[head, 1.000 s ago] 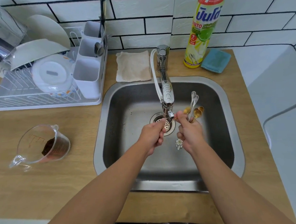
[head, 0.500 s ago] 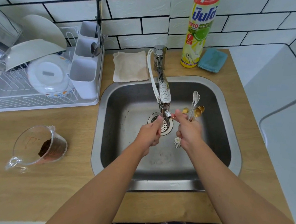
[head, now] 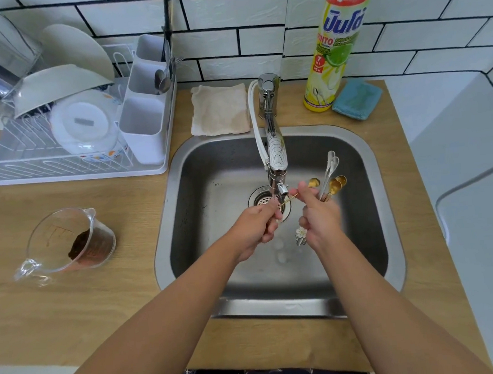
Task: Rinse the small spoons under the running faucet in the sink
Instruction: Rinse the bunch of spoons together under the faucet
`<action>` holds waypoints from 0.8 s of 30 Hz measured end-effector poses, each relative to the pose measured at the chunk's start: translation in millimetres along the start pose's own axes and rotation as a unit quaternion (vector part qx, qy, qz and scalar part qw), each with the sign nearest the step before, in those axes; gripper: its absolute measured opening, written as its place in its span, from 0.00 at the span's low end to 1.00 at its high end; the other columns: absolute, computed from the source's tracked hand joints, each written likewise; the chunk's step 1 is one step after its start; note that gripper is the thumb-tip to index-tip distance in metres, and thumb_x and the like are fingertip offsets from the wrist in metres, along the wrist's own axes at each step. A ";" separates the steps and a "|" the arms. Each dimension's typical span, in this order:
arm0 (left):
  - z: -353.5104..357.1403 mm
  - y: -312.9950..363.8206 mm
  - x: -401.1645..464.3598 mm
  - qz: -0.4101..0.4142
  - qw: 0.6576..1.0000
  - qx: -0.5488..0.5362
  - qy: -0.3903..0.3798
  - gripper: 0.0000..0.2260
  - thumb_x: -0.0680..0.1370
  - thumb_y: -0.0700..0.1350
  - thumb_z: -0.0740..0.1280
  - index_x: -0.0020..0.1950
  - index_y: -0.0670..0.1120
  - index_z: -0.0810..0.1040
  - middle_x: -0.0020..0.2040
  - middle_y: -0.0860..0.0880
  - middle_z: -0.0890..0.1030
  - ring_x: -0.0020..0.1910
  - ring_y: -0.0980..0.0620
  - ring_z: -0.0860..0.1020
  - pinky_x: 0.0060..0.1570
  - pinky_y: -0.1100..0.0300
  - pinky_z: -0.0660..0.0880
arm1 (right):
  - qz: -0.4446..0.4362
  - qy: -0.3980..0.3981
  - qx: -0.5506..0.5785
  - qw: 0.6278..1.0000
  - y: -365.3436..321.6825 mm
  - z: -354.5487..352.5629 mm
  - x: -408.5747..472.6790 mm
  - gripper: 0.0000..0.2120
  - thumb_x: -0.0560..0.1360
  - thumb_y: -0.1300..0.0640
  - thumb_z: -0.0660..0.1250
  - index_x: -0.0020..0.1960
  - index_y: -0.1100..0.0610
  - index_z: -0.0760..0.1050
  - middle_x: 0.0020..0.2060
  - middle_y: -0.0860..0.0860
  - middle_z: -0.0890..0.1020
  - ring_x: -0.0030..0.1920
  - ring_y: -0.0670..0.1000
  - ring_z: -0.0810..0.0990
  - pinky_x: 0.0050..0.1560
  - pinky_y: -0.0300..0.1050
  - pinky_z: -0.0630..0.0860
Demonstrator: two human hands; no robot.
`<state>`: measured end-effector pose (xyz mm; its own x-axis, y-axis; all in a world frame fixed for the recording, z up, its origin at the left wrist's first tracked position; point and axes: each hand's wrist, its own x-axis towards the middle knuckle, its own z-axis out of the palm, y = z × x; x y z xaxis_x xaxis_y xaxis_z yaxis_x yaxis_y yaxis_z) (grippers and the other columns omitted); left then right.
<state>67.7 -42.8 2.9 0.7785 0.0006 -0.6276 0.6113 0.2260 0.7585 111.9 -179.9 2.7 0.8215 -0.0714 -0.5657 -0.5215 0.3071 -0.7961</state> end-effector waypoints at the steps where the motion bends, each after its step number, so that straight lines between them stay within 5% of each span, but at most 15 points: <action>1: -1.7 1.3 -0.5 -0.039 0.996 -0.072 -0.031 0.17 0.84 0.54 0.62 0.42 0.45 0.76 0.25 0.52 0.69 0.20 0.56 0.62 0.25 0.64 0.63 | -0.002 -0.018 0.015 1.000 -1.4 -1.9 1.0 0.17 0.78 0.52 0.74 0.31 0.45 0.85 0.39 0.51 0.87 0.21 0.42 0.61 0.22 0.38 0.60; 5: -5.0 8.3 -1.2 -0.169 0.958 -0.220 -0.072 0.17 0.84 0.54 0.62 0.45 0.45 0.82 0.27 0.54 0.74 0.19 0.58 0.64 0.27 0.65 0.63 | 0.002 -0.075 0.030 0.997 -2.5 -4.9 1.7 0.12 0.78 0.55 0.74 0.36 0.51 0.85 0.42 0.50 0.88 0.21 0.41 0.64 0.20 0.36 0.62; 7: -2.9 9.9 -0.2 -0.138 0.984 -0.111 -0.015 0.16 0.84 0.56 0.60 0.47 0.46 0.78 0.29 0.54 0.78 0.20 0.57 0.66 0.28 0.64 0.63 | 0.001 -0.038 -0.014 0.999 -3.2 -4.2 1.9 0.10 0.77 0.53 0.75 0.38 0.53 0.85 0.41 0.51 0.87 0.21 0.42 0.62 0.21 0.37 0.61; 9: -1.0 8.6 -2.0 -0.018 0.996 0.077 0.043 0.15 0.85 0.56 0.59 0.48 0.47 0.75 0.31 0.51 0.78 0.23 0.55 0.69 0.31 0.61 0.66 | 0.006 0.013 -0.034 0.999 -3.6 -2.5 2.9 0.10 0.77 0.51 0.76 0.38 0.53 0.86 0.40 0.50 0.88 0.21 0.44 0.60 0.21 0.38 0.61; 11: 1.5 4.6 -3.5 0.096 0.970 0.218 0.049 0.15 0.84 0.56 0.59 0.45 0.47 0.75 0.34 0.51 0.78 0.28 0.53 0.72 0.35 0.58 0.70 | 0.008 0.050 -0.030 0.998 -2.7 1.4 4.0 0.11 0.76 0.51 0.76 0.36 0.53 0.86 0.42 0.49 0.89 0.21 0.44 0.60 0.21 0.38 0.61; 15: 1.4 2.9 2.0 0.146 0.886 0.428 0.100 0.18 0.85 0.54 0.57 0.42 0.47 0.78 0.37 0.50 0.80 0.39 0.47 0.78 0.42 0.54 0.70 | 0.005 0.039 -0.010 0.999 -2.2 10.4 0.0 0.19 0.77 0.54 0.76 0.28 0.43 0.84 0.29 0.46 0.85 0.18 0.41 0.68 0.19 0.35 0.65; 19: -4.5 0.3 -2.3 0.080 0.975 0.182 0.102 0.22 0.81 0.60 0.63 0.30 0.51 0.76 0.25 0.54 0.73 0.25 0.54 0.68 0.27 0.62 0.65 | 0.041 -0.030 -0.036 0.998 9.7 13.4 -8.2 0.13 0.77 0.59 0.75 0.33 0.54 0.83 0.21 0.43 0.72 0.20 0.42 0.61 0.19 0.37 0.59; 24: -8.9 -4.6 -15.1 0.062 0.997 0.043 0.027 0.16 0.86 0.52 0.56 0.47 0.43 0.76 0.27 0.53 0.72 0.24 0.57 0.65 0.22 0.65 0.62 | 0.057 -0.096 -0.076 0.991 17.9 15.4 -11.8 0.04 0.76 0.58 0.76 0.43 0.54 0.83 0.23 0.44 0.76 0.20 0.42 0.60 0.19 0.37 0.58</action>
<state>51.9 -35.2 7.3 0.8416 0.0766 -0.5346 0.5222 0.1371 0.8417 96.5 -158.9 -1.6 0.7763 0.1427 -0.6141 -0.6303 0.1562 -0.7605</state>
